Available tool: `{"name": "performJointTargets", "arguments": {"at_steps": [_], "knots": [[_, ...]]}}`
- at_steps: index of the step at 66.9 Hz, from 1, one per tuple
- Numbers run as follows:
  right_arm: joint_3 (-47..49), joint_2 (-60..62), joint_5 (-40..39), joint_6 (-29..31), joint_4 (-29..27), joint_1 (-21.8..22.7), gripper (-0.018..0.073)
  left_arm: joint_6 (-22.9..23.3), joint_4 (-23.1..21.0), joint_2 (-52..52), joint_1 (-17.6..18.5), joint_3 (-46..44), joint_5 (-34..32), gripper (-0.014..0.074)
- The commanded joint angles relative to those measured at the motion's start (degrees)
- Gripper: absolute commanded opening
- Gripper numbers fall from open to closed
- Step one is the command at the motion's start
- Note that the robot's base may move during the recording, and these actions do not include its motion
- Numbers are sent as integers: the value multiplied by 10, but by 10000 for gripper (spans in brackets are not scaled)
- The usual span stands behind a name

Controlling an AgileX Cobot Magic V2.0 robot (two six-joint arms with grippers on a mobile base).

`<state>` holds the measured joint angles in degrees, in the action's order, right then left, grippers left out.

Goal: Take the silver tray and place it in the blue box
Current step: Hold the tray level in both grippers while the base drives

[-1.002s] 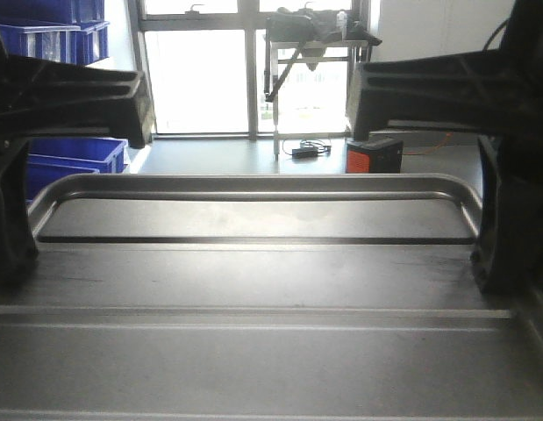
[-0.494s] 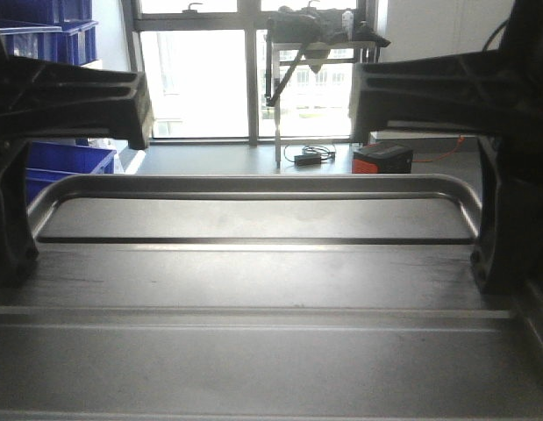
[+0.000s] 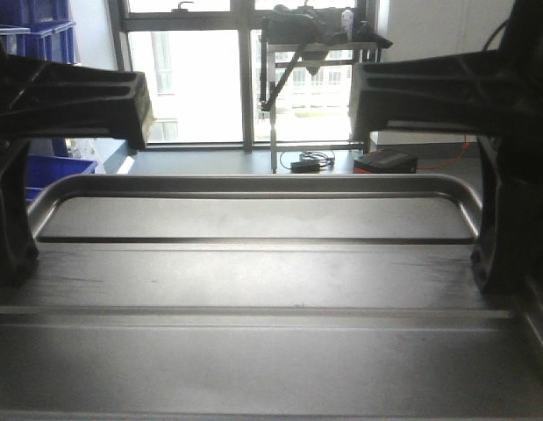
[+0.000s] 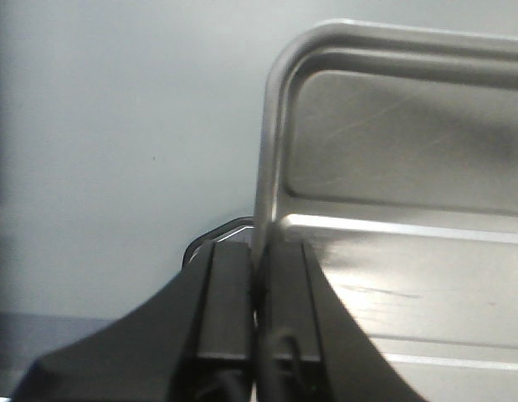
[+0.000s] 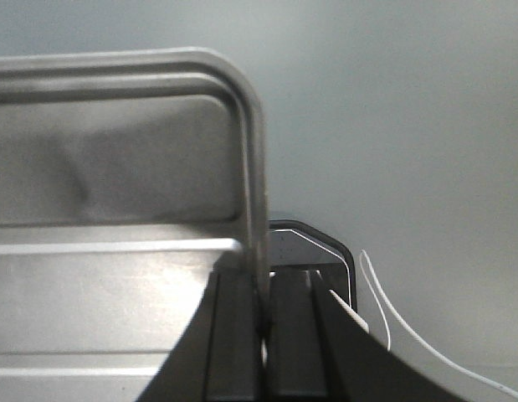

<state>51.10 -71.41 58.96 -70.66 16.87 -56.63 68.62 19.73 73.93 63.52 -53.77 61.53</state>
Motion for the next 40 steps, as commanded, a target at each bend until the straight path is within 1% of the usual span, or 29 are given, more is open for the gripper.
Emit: {"name": "performJointTargets", "arguments": {"at_steps": [1, 40], "knots": [[15, 17, -32, -1, 15, 0, 57, 2, 3, -16, 5, -19, -20, -100], [15, 17, -30, -1, 15, -1, 57, 2, 4, -16, 5, -19, -20, -100]]}}
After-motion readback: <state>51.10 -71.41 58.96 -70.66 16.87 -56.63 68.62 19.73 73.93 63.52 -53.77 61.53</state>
